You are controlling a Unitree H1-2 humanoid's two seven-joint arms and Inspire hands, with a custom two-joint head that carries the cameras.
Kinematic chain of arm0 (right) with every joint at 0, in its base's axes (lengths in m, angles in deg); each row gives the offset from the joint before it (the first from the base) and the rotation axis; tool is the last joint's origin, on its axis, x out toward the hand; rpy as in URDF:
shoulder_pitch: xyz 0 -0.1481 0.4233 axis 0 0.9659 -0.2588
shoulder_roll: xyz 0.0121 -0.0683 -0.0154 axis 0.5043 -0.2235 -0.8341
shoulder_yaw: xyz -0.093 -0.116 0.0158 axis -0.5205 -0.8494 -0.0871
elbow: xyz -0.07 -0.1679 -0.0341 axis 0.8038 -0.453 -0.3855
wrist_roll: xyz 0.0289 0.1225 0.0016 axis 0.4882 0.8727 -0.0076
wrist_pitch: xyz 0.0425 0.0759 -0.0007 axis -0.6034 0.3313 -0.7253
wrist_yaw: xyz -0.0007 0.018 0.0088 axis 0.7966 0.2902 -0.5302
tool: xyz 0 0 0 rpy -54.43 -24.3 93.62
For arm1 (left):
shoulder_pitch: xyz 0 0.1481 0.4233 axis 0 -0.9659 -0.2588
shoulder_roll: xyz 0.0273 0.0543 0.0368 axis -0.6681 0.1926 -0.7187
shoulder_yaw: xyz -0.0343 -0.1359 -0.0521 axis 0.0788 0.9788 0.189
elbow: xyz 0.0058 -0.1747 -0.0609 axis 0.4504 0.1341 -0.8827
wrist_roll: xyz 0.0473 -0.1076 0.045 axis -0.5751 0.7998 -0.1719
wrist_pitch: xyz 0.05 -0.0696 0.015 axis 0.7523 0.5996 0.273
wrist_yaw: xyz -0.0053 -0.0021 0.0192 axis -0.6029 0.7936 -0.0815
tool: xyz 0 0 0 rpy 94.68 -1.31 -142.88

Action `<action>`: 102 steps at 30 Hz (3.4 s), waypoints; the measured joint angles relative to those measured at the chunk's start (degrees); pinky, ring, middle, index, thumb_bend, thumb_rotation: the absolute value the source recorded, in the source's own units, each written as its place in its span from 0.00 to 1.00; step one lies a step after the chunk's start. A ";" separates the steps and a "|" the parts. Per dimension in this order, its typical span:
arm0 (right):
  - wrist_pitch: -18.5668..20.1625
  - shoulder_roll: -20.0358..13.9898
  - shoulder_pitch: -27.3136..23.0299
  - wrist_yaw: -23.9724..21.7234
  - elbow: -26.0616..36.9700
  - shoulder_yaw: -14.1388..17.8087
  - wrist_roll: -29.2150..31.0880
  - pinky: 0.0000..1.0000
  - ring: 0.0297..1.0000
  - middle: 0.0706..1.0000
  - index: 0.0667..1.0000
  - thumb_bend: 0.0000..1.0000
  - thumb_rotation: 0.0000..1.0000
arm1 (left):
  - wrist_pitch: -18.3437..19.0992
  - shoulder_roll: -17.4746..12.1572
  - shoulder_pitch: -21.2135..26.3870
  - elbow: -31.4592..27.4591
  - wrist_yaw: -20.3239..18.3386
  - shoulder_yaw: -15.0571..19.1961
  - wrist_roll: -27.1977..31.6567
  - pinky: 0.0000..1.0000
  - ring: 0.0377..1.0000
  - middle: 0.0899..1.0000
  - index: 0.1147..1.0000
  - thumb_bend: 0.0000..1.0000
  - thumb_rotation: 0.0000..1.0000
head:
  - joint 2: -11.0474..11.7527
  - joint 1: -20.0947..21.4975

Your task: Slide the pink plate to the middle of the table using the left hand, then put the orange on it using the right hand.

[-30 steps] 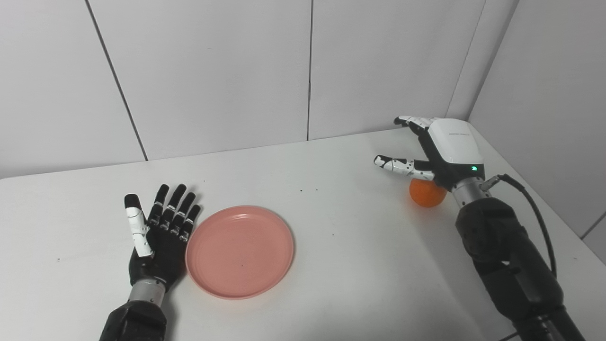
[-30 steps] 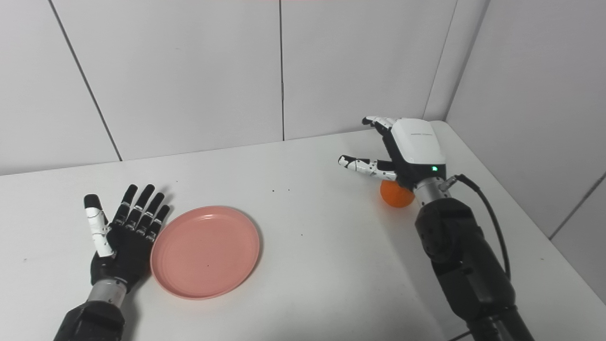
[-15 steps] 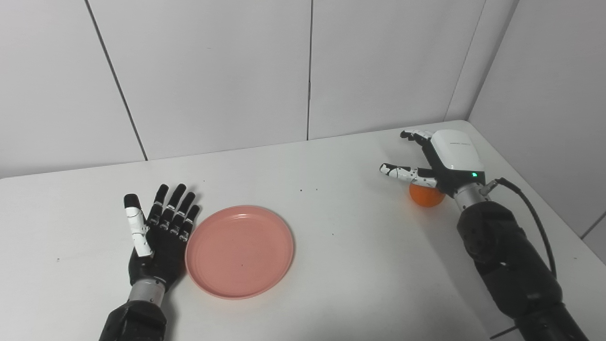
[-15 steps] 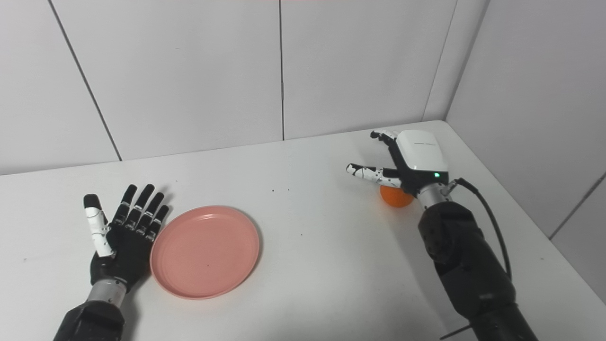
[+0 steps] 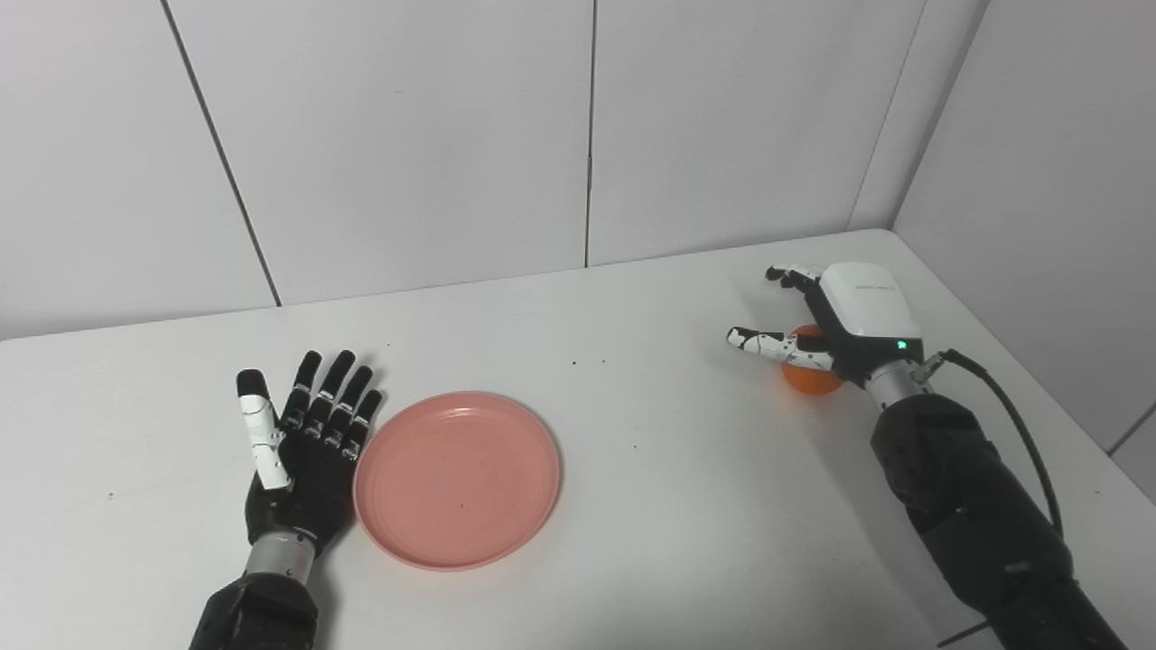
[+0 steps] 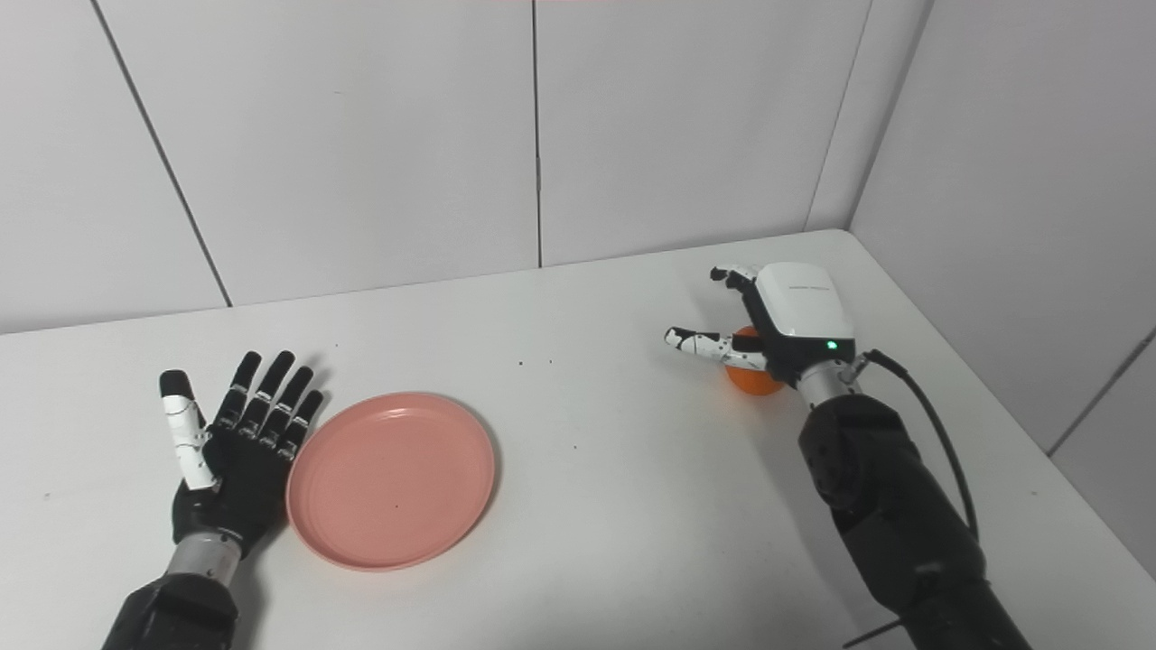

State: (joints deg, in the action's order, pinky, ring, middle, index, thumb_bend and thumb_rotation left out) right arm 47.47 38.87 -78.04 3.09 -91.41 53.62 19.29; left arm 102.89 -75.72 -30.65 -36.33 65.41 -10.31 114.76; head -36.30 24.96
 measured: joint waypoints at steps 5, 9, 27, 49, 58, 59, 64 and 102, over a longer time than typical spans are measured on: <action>0.72 0.00 0.01 -0.06 -0.36 -0.19 0.13 0.76 0.75 0.74 0.74 0.87 0.99 | 0.00 0.18 -0.01 -0.06 0.16 0.06 0.01 0.97 0.93 0.91 0.96 0.86 0.74 | 0.00 -0.09; 0.75 -0.01 0.01 -0.06 -1.09 -0.47 0.27 0.75 0.74 0.74 0.73 0.87 0.99 | 0.00 0.18 -0.09 -0.14 0.18 0.01 -0.03 0.96 0.93 0.91 0.97 0.86 0.75 | 0.18 -0.35; 1.08 -0.42 -0.42 -0.35 -3.58 -1.60 1.25 0.77 0.75 0.74 0.74 0.87 0.99 | 0.00 0.34 -0.34 -0.65 0.40 -0.16 -0.11 0.99 0.93 0.91 0.97 0.87 0.74 | 0.00 -1.05; 3.07 -1.60 -0.55 -0.39 -6.06 -3.80 1.13 0.68 0.72 0.73 0.72 0.88 0.87 | 0.67 0.30 -0.78 -1.64 0.76 -0.38 -0.09 0.95 0.92 0.90 0.97 0.87 0.75 | -0.62 -1.32; 3.07 -0.71 -0.63 4.52 -8.88 -3.53 2.42 0.28 0.33 0.37 0.43 0.86 0.38 | 1.17 0.47 -1.20 -2.29 0.82 -0.36 -0.07 0.95 0.91 0.89 0.96 0.87 0.74 | -0.97 -1.41; 3.03 -0.60 -0.73 5.60 -9.47 -3.56 2.90 0.24 0.29 0.33 0.37 0.83 0.37 | 1.18 0.47 -1.25 -2.35 0.83 -0.35 -0.07 0.96 0.91 0.88 0.96 0.87 0.74 | -0.97 -1.41; 2.98 -0.78 -1.38 7.16 -10.58 -4.68 3.55 0.17 0.21 0.24 0.27 0.79 0.32 | 1.19 0.44 -1.50 -2.59 1.06 -0.39 -0.08 0.96 0.92 0.88 0.97 0.87 0.75 | -1.05 -1.49; 8.64 -2.15 -1.15 -2.40 5.47 -7.94 4.47 0.09 0.11 0.14 0.18 0.71 0.19 | 1.43 0.81 -1.93 -3.53 1.66 -1.03 -0.11 0.95 0.92 0.90 0.97 0.87 0.75 | -1.41 -2.46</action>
State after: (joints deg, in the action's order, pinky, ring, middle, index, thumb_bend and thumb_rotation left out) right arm 56.11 36.72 -79.20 0.69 -85.95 45.68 23.76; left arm 104.32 -74.90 -32.58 -39.86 67.07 -11.34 114.66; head -37.71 22.50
